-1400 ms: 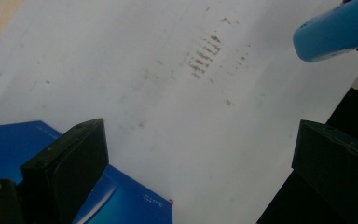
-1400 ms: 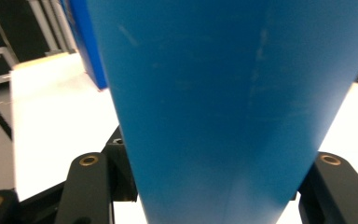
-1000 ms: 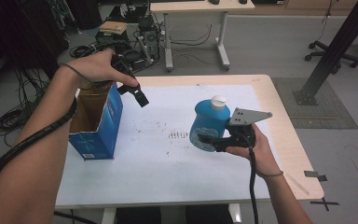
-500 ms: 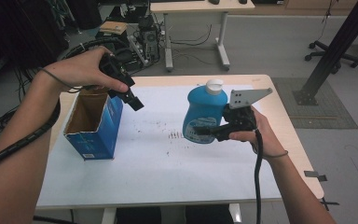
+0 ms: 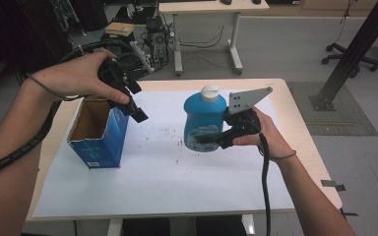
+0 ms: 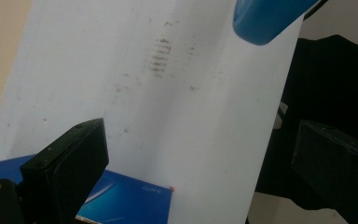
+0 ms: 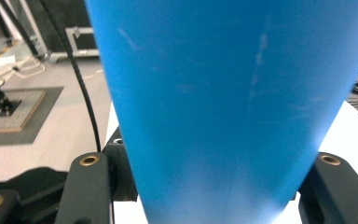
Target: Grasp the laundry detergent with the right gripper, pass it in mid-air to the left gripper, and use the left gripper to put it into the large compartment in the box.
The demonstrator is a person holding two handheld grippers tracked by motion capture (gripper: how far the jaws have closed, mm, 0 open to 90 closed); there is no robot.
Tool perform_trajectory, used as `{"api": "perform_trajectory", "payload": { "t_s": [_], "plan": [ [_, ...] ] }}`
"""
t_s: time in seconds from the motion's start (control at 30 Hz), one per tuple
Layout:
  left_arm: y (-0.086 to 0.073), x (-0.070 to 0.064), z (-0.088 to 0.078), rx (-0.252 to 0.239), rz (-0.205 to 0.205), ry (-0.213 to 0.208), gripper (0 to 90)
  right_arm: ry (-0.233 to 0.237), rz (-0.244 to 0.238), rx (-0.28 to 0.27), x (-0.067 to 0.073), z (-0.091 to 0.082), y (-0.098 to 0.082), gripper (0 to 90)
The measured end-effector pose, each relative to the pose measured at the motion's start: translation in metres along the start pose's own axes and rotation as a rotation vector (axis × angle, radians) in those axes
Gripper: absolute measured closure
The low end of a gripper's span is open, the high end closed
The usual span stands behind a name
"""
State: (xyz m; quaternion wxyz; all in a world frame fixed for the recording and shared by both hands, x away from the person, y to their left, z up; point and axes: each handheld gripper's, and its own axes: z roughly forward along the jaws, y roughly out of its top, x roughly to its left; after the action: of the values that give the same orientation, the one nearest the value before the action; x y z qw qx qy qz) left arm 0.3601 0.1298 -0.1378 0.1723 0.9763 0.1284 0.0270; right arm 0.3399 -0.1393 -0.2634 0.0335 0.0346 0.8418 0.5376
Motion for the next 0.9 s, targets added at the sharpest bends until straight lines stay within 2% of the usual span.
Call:
{"api": "perform_trajectory", "payload": {
  "t_s": [0.17,0.2,0.27,0.67,0.9],
  "plan": [
    [0.011,-0.01,-0.001,0.004,0.04,0.002,3.8,0.01,-0.017,0.021,0.001,0.008,0.006,42.7],
    [0.017,-0.016,-0.001,0.007,0.067,0.003,3.9,0.012,-0.018,0.023,0.001,0.009,0.007,42.6],
    [0.017,-0.016,-0.001,0.007,0.067,0.003,3.9,0.024,-0.025,0.031,0.001,0.014,0.009,42.6],
    [0.034,-0.033,0.001,0.017,0.137,-0.007,4.0,0.047,-0.043,0.059,0.001,0.028,0.014,42.7],
    [0.04,-0.038,0.003,0.019,0.16,-0.014,4.0,0.06,-0.058,0.073,0.002,0.036,0.017,42.7]
  ]
}}
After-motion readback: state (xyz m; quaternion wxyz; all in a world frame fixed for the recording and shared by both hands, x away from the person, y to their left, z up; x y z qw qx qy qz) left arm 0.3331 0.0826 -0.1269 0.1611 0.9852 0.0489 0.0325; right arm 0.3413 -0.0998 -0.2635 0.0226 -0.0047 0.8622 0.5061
